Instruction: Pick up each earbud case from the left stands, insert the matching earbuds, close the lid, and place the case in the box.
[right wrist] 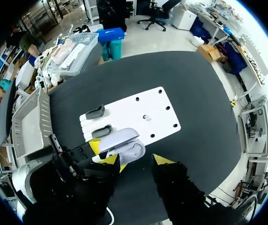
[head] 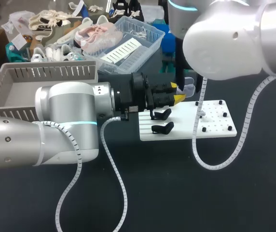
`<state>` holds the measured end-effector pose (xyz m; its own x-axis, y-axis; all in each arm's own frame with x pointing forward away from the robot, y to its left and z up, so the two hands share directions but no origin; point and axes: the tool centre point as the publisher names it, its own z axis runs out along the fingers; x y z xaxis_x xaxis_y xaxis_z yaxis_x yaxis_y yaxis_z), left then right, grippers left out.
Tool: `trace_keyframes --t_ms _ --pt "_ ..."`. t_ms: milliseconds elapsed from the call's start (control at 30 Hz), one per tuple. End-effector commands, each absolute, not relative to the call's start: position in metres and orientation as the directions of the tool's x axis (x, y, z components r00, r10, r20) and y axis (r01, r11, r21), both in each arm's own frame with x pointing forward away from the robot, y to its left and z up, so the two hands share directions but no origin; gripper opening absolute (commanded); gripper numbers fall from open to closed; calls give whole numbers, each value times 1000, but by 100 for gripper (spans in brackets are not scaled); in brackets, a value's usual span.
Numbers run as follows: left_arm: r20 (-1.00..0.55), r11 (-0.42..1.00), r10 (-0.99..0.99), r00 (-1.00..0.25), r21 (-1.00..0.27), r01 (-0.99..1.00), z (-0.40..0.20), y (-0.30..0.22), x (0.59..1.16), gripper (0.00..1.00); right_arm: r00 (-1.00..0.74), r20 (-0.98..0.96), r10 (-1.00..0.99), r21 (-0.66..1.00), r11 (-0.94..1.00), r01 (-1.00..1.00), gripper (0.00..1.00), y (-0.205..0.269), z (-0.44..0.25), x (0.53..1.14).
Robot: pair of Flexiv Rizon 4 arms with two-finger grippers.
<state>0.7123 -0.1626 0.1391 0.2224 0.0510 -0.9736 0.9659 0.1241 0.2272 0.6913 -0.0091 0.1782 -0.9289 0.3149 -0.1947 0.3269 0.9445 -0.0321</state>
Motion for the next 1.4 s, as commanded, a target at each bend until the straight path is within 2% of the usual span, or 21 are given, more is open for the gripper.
trace_keyframes --t_ms 33,133,200,233,267,300,400,500,533,600,633,667,767,933,1067,1167,1200,1400 --pt "-973 128 50 224 229 965 139 -163 712 0 -926 -207 316 -15 945 326 68 -12 183 684" --pt "-973 128 50 224 229 965 139 -163 712 0 -929 -225 295 11 954 300 58 -13 187 677" --pt "-973 128 50 224 229 965 139 -163 712 0 -933 -251 257 24 965 260 63 -13 189 672" --pt "-973 128 50 224 229 965 139 -163 712 0 -936 -272 224 26 974 226 70 -13 191 669" --pt "-973 128 50 224 229 965 139 -163 712 0 -936 -295 190 36 981 188 69 -13 192 666" --pt "-973 128 50 224 229 965 139 -163 712 0 -935 -319 158 38 987 153 63 -13 194 662" --pt "-973 128 50 224 229 965 139 -163 712 0 -927 -365 90 27 996 86 57 -16 197 652" --pt "-973 128 50 224 229 965 139 -163 712 0 -918 -395 32 -2 999 36 62 -20 197 642" --pt "-973 128 50 224 229 965 139 -163 712 0 -916 -401 16 -10 1000 22 69 -21 197 639" --pt "-973 128 50 224 229 965 139 -163 712 0 -914 -405 1 -17 1000 9 74 -24 195 633" --pt "-973 128 50 224 229 965 139 -163 712 0 -912 -410 -10 -24 1000 0 85 -25 194 631" --pt "-973 128 50 224 229 965 139 -163 712 0 -910 -414 -18 -24 1000 -9 89 -27 192 629" --pt "-973 128 50 224 229 965 139 -163 712 0 -911 -411 -29 -32 999 -18 96 -32 185 624" --pt "-973 128 50 224 229 965 139 -163 712 0 -915 -402 -35 -6 999 -35 93 -44 167 622" --pt "-973 128 50 224 229 965 139 -163 712 0 -920 -391 -34 58 996 -61 93 -56 151 627" --pt "-973 128 50 224 229 965 139 -163 712 0 -927 -375 -14 69 997 -43 83 -64 139 633" --pt "-973 128 50 224 229 965 139 -163 712 0 -928 -372 -9 80 996 -42 77 -68 133 637" --pt "-973 128 50 224 229 965 139 -163 712 0 -939 -344 -7 99 994 -43 75 -78 110 656"
